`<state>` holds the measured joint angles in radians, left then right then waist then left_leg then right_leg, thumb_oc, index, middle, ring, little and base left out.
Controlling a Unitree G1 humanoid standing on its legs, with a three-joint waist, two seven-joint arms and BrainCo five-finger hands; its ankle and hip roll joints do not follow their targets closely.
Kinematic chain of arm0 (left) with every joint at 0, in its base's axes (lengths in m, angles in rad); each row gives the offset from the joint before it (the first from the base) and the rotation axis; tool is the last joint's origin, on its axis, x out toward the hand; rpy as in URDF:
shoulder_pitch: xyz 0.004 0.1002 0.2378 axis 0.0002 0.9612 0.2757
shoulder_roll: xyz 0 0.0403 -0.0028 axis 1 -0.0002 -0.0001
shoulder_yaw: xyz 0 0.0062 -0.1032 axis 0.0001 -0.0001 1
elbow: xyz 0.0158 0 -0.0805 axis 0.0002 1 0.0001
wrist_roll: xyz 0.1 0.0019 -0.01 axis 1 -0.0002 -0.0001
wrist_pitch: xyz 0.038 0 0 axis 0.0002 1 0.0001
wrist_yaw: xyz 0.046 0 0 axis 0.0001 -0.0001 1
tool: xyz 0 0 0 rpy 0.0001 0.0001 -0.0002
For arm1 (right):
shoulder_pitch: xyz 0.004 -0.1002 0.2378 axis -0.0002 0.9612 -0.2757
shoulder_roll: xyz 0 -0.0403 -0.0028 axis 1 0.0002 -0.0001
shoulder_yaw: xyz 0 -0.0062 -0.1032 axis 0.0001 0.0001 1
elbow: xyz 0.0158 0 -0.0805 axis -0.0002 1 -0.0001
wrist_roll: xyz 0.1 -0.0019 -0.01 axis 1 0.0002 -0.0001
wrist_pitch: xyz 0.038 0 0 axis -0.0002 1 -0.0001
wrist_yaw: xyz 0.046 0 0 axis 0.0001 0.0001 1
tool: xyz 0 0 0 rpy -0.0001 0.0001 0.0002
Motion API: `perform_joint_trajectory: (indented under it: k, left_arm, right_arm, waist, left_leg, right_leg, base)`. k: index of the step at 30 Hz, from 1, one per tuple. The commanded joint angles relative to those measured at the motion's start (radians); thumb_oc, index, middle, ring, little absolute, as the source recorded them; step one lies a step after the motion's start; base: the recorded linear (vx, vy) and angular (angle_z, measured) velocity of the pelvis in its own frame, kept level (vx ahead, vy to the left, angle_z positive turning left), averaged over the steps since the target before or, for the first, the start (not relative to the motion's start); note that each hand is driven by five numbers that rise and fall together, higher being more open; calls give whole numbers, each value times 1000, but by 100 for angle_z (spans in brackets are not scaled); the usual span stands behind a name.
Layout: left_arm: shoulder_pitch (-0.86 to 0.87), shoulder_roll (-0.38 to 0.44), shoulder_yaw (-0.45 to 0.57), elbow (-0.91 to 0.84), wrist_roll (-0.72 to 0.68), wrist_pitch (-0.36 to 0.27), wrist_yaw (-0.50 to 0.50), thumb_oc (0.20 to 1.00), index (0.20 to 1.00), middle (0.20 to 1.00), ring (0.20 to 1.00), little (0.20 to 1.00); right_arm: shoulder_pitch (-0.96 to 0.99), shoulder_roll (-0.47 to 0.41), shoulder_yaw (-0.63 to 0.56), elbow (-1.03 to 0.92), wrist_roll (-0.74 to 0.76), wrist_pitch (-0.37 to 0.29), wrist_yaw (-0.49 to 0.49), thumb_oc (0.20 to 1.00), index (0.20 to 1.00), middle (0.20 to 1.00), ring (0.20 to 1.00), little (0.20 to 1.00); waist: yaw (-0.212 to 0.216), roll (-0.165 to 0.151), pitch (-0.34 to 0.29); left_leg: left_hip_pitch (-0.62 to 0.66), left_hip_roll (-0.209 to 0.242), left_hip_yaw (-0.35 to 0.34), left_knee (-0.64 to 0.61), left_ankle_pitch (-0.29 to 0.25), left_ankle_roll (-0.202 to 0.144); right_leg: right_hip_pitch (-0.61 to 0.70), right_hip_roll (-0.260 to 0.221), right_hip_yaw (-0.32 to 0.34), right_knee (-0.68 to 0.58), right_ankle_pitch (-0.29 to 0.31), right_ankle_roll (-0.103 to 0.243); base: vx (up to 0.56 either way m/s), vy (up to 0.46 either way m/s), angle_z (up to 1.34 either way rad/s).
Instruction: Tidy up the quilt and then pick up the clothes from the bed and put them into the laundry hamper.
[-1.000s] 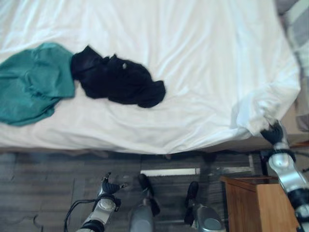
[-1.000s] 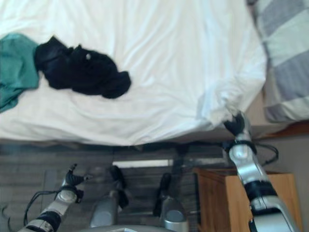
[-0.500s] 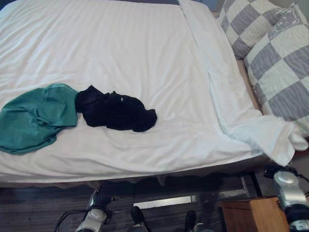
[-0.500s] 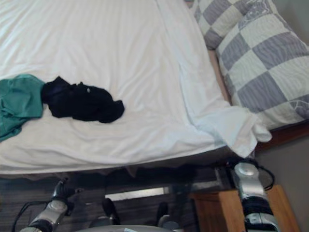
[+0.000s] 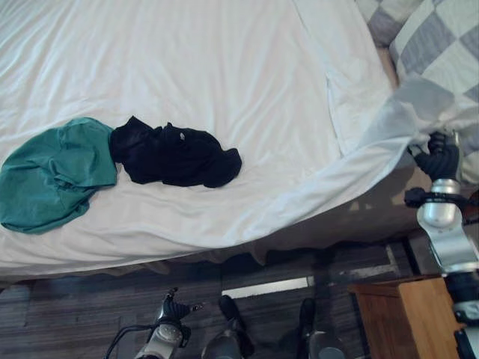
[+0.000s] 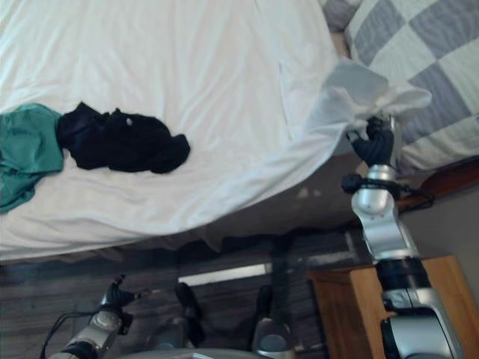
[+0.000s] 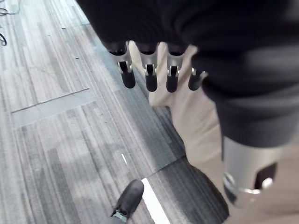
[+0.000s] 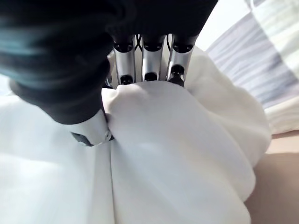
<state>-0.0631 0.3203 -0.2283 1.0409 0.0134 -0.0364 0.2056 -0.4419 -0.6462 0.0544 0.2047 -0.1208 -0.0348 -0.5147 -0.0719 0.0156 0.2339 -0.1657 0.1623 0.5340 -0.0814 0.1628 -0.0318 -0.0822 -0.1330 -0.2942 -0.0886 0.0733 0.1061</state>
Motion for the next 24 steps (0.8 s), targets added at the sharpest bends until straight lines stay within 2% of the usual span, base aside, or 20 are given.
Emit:
perform_joint_trajectory:
  k: [1, 7, 10, 13, 14, 15, 17, 19, 24]
  left_arm:
    - [-73, 2, -11, 40, 1, -13, 32, 1000, 1000, 1000, 1000, 1000]
    - [-63, -2, -22, 39, 3, -17, 35, 1000, 1000, 1000, 1000, 1000]
    - [-60, -12, -3, 25, -10, -21, 37, 1000, 1000, 1000, 1000, 1000]
    - [-59, -26, 20, 27, -12, -12, 39, 1000, 1000, 1000, 1000, 1000]
    - [-57, -25, 16, 28, -11, -12, 39, 1000, 1000, 1000, 1000, 1000]
    - [-60, -32, 38, 37, -5, -1, 37, 1000, 1000, 1000, 1000, 1000]
    - [-55, -32, 40, 42, -1, 2, 35, 1000, 1000, 1000, 1000, 1000]
    - [-54, -31, 53, 51, 6, 10, 28, 1000, 1000, 1000, 1000, 1000]
    - [-54, -18, 55, 36, 9, 16, 20, 1000, 1000, 1000, 1000, 1000]
  right_arm:
    - [-119, -57, -48, -71, -67, -15, -68, 200, 200, 200, 200, 200]
    - [-157, -40, -24, -52, -99, -3, -94, 200, 200, 200, 200, 200]
    - [-80, -41, -59, -29, -116, 4, -114, 200, 200, 200, 200, 200]
    - [119, -9, -137, -25, -74, -12, -89, 200, 200, 200, 200, 200]
    - [129, -8, -142, -31, -74, -12, -87, 200, 200, 200, 200, 200]
    - [267, 25, -191, -10, -42, -16, -51, 1000, 1000, 1000, 1000, 1000]
    - [330, 39, -217, -4, -35, -15, -39, 1000, 1000, 1000, 1000, 1000]
    - [444, 72, -272, 103, 11, -5, -30, 1000, 1000, 1000, 1000, 1000]
    - [524, 46, -365, 184, 20, 31, -50, 1000, 1000, 1000, 1000, 1000]
  waist:
    - [16, 8, 68]
    - [30, 18, 84]
    - [20, 18, 90]
    - [-6, 9, 77]
    - [-4, 8, 74]
    - [-30, 0, 56]
    - [-35, -5, 42]
    - [-63, -15, 12]
    - [-92, -26, -21]
  left_leg:
    - [103, 123, -27, 6, -22, -134]
    - [88, 129, -38, 5, -10, -139]
    - [88, 139, -35, 4, -9, -144]
    - [102, 143, -32, 5, -17, -142]
    - [103, 142, -32, 5, -17, -142]
    - [116, 140, -27, 5, -25, -141]
    - [123, 138, -24, 5, -31, -139]
    - [144, 131, -14, 4, -45, -136]
    - [176, 119, 2, 3, -67, -132]
  right_leg:
    - [-13, -10, -9, 50, -115, 19]
    - [-20, -2, -15, 54, -119, 13]
    - [-16, 4, -20, 49, -124, 10]
    - [2, 10, -18, 45, -128, 8]
    - [3, 10, -19, 44, -128, 9]
    - [14, 14, -18, 41, -129, 8]
    - [21, 15, -16, 38, -128, 9]
    - [35, 17, -9, 27, -123, 15]
    - [47, 11, 5, 18, -110, 28]
  base:
    - [28, -41, 5]
    - [0, -23, 4]
    - [6, -9, 12]
    - [48, 15, 8]
    - [95, 22, 6]
    - [71, 17, -1]
    - [90, 23, -7]
    - [95, 33, -15]
    - [34, 32, -28]
